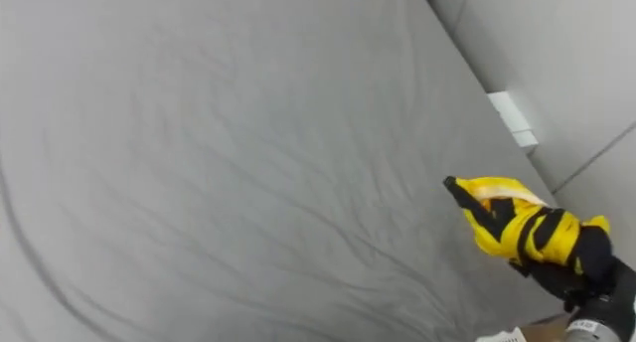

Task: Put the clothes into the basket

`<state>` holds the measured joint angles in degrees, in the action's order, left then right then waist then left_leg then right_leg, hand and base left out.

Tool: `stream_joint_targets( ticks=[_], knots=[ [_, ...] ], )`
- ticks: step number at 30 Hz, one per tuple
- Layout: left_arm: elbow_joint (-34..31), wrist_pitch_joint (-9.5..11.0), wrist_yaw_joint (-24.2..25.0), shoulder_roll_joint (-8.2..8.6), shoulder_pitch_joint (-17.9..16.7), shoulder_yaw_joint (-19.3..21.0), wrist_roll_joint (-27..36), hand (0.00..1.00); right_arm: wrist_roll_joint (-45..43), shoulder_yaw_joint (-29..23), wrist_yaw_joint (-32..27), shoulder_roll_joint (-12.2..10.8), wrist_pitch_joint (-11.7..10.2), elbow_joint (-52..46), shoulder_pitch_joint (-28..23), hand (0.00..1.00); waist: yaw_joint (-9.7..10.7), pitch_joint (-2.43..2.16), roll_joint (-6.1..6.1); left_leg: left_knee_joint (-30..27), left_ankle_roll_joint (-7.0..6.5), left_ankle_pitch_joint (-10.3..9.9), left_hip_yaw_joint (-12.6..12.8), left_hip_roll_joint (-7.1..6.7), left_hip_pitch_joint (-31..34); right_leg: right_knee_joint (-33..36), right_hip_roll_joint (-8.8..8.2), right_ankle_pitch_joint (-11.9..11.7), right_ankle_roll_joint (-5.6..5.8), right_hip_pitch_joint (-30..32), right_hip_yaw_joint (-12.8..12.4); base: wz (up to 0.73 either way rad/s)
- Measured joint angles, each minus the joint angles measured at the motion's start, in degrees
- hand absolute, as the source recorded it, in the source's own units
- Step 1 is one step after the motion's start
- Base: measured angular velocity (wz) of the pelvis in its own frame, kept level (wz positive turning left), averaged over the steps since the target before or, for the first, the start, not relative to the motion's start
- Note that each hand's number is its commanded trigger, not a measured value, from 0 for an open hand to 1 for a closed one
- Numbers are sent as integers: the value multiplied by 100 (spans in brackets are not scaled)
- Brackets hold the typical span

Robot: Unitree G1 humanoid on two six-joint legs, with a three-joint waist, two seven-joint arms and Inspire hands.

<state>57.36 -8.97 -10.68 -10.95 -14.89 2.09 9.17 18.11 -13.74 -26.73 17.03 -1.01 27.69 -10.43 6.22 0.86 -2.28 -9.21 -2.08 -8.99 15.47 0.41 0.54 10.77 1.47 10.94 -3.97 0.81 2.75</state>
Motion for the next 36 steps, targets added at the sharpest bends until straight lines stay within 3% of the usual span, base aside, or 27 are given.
stream_joint_targets(
  ticks=[5,8,16,25,29,32,36],
  knots=[
    [3,-201,-5,1,-100,50,-79,0,215,-268,-4,-144,71,98,-260,100,7,5,39,14,42,-48,187,62,-123,0,79,-54,-26,-10,-286,-30],
    [25,-435,-6,39,-107,247,-209,0,203,-382,11,-267,96,317,-438,100,209,12,64,14,67,-69,298,93,-151,-2,115,-64,-42,-10,-366,-13],
    [125,-663,-45,49,-212,254,-263,0,218,-612,11,-368,175,835,-573,100,580,52,159,-5,103,-97,556,178,-80,96,205,-104,-68,196,-655,-20],
    [138,-692,-13,50,-168,-13,-248,0,244,-681,-2,-277,215,1524,104,100,755,55,425,-192,62,-117,796,198,615,543,253,-147,-37,1145,-957,-22],
    [463,-689,-6,50,179,-27,-208,0,316,-683,-39,-89,183,1986,561,100,755,49,593,-332,12,-122,817,183,1050,785,253,-145,3,1651,-1055,-10],
    [791,-680,-45,50,497,-219,-183,0,290,-658,-87,-3,123,2596,1066,100,749,52,723,-379,-51,-83,969,164,1369,1022,246,-142,17,2088,-1156,-15],
    [1030,-597,-50,50,722,-474,-56,0,318,-608,-83,129,83,2997,1383,100,726,50,864,-433,-82,-60,1103,164,1712,1185,244,-152,31,2510,-1241,-13]
  ],
)
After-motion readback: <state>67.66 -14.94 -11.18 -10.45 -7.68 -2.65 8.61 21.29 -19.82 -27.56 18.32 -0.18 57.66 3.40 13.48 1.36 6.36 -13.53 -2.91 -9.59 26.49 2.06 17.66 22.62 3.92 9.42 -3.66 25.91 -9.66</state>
